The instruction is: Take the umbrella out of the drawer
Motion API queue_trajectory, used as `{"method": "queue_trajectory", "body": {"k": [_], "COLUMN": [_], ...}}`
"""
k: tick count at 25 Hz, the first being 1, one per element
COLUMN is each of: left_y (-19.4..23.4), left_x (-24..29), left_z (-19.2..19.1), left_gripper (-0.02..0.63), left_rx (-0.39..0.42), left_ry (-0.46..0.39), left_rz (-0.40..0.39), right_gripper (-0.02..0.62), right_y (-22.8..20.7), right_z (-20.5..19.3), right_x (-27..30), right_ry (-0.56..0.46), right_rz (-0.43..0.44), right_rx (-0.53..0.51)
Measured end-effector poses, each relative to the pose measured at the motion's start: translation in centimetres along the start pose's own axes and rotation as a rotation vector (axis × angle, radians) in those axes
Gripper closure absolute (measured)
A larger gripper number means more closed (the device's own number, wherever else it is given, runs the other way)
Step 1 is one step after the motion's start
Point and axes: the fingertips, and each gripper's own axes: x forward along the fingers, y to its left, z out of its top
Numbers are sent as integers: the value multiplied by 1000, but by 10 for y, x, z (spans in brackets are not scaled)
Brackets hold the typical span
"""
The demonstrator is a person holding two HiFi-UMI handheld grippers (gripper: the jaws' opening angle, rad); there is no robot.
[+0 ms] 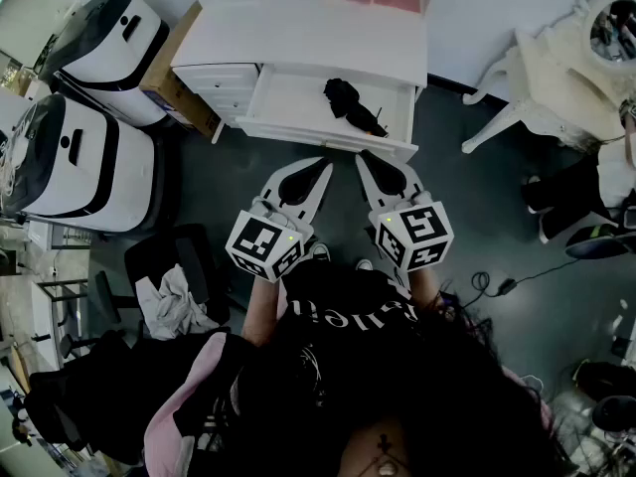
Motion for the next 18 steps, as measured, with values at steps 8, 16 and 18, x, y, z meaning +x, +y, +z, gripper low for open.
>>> {"method": "queue_trajectory", "body": {"k": [8, 16, 18], "left_y": [18, 39, 46], "left_x": [5, 4, 4], "left_z": [-4, -7, -8], "left_gripper": [588, 588, 588], "left_rx": [12, 10, 12], "left_ry": [19, 30, 33], "left_rz": [-8, -12, -14], "right_gripper": [538, 538, 538], "right_y": [-1, 0, 0], "right_z": [-1, -2, -2], "right_x": [20, 39, 45], "right_ry": [7, -5, -9], "right_rz": [-6, -21, -22], "right_rx": [0, 24, 40]}}
